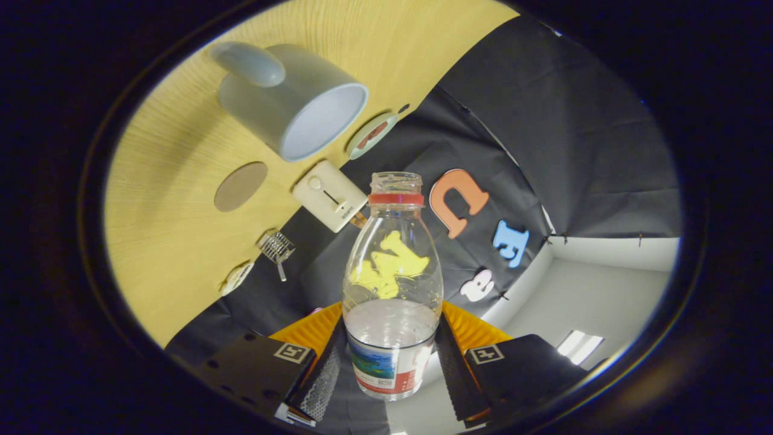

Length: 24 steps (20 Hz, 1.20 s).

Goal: Take the bottle from table, then pour the juice into the cup, finally place the bottle on the coaster

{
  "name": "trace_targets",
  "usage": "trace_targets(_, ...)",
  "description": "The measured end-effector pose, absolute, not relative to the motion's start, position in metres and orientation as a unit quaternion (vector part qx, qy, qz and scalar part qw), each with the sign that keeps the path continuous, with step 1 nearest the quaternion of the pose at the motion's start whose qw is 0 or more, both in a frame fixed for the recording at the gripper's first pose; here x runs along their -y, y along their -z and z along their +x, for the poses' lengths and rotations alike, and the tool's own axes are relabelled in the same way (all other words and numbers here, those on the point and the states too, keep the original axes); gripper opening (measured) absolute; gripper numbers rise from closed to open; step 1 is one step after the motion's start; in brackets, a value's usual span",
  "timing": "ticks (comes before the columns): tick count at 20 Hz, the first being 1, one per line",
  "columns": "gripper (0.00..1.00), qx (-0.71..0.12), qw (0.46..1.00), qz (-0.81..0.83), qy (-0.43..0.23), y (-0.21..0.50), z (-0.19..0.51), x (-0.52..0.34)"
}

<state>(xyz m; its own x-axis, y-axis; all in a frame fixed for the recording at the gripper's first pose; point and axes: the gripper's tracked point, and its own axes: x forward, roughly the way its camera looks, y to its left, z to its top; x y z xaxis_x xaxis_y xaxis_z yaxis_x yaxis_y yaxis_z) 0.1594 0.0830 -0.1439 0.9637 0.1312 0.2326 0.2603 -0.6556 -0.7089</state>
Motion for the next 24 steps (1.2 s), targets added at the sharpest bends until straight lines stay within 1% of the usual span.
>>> trace_targets(2,0.80,0.102,0.428,-0.894,0.082,0.142,0.161,-0.079)
trace_targets(5,0.81,0.067,0.505,-0.857,0.077,0.145,0.168,-0.061)
trace_targets(9,0.81,0.025,0.595,-0.801,0.065,0.150,0.168,-0.045)
trace_targets(13,0.81,-0.019,0.707,-0.704,0.062,0.160,0.169,-0.025)
trace_targets(16,0.81,-0.024,0.790,-0.608,0.074,0.147,0.169,-0.022)
trace_targets(18,0.81,-0.041,0.831,-0.549,0.076,0.146,0.166,-0.016)
trace_targets(24,0.81,-0.084,0.931,-0.353,0.043,0.135,0.162,-0.019)
